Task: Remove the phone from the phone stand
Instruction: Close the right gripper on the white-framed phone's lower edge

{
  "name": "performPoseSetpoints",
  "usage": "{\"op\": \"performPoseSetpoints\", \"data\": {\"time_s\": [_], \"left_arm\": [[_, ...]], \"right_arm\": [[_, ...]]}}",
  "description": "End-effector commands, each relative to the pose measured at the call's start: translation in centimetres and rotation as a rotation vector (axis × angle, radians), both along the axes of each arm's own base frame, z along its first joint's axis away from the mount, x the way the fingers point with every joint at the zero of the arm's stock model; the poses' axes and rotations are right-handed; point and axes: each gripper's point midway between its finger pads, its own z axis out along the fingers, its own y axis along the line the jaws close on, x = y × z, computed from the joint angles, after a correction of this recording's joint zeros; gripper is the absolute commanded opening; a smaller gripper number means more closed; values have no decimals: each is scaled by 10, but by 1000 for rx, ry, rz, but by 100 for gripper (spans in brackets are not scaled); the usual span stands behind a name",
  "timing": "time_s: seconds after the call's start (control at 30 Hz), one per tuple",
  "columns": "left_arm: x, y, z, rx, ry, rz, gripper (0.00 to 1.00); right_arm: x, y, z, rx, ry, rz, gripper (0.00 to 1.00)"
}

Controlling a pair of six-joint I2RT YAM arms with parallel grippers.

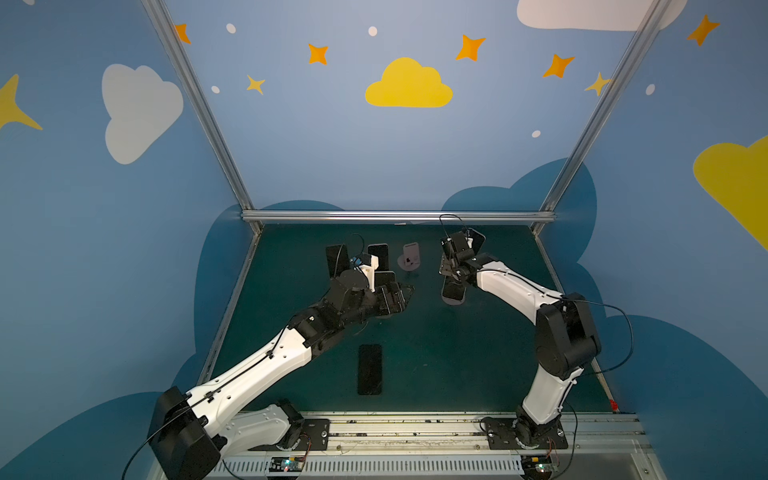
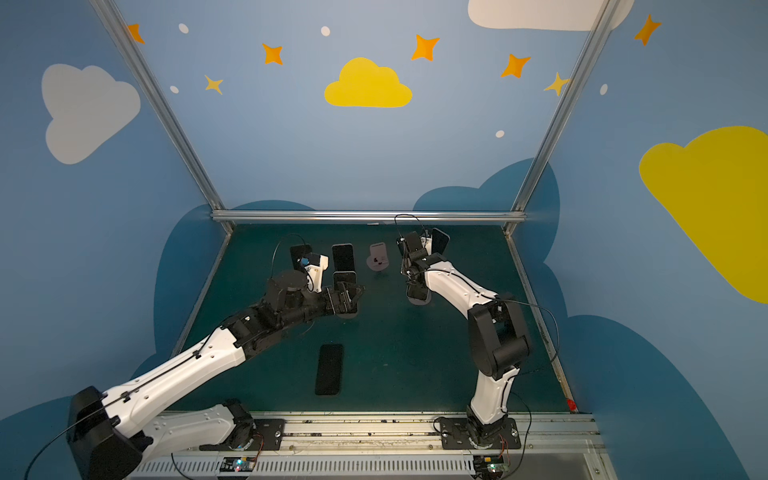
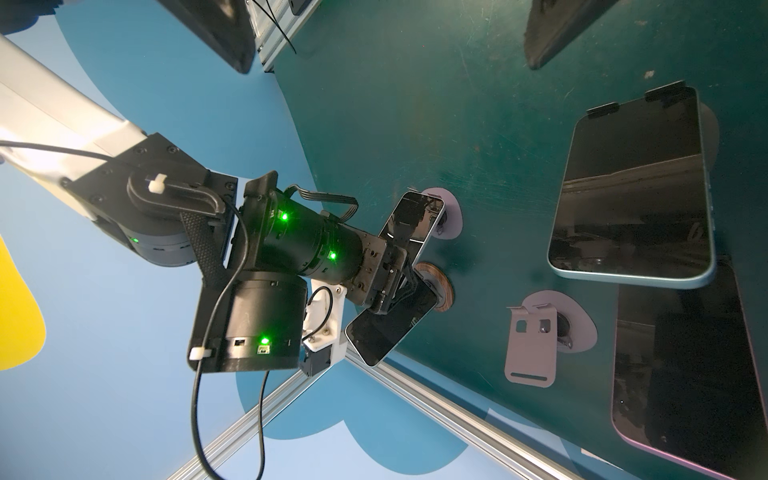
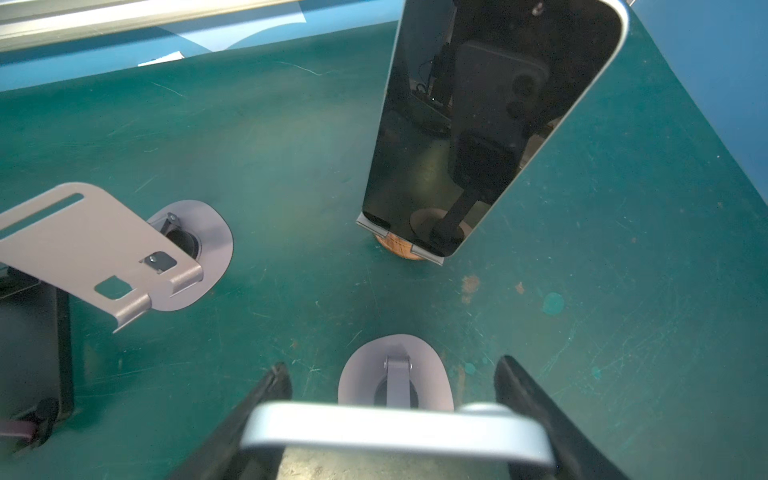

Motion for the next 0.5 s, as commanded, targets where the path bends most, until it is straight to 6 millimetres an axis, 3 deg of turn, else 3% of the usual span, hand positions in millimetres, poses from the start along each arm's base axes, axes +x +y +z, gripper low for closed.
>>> {"op": "performPoseSetpoints", "data": {"time_s": [0.0,0.47], "left_arm": [[1,-2,13,-14,-29,-5,100],[3,1,14,-8,-36,6,100]], "right_arm": [[2,-3,10,5,-39,0,65],[-5,-5,37,20,-95,33,62]]}}
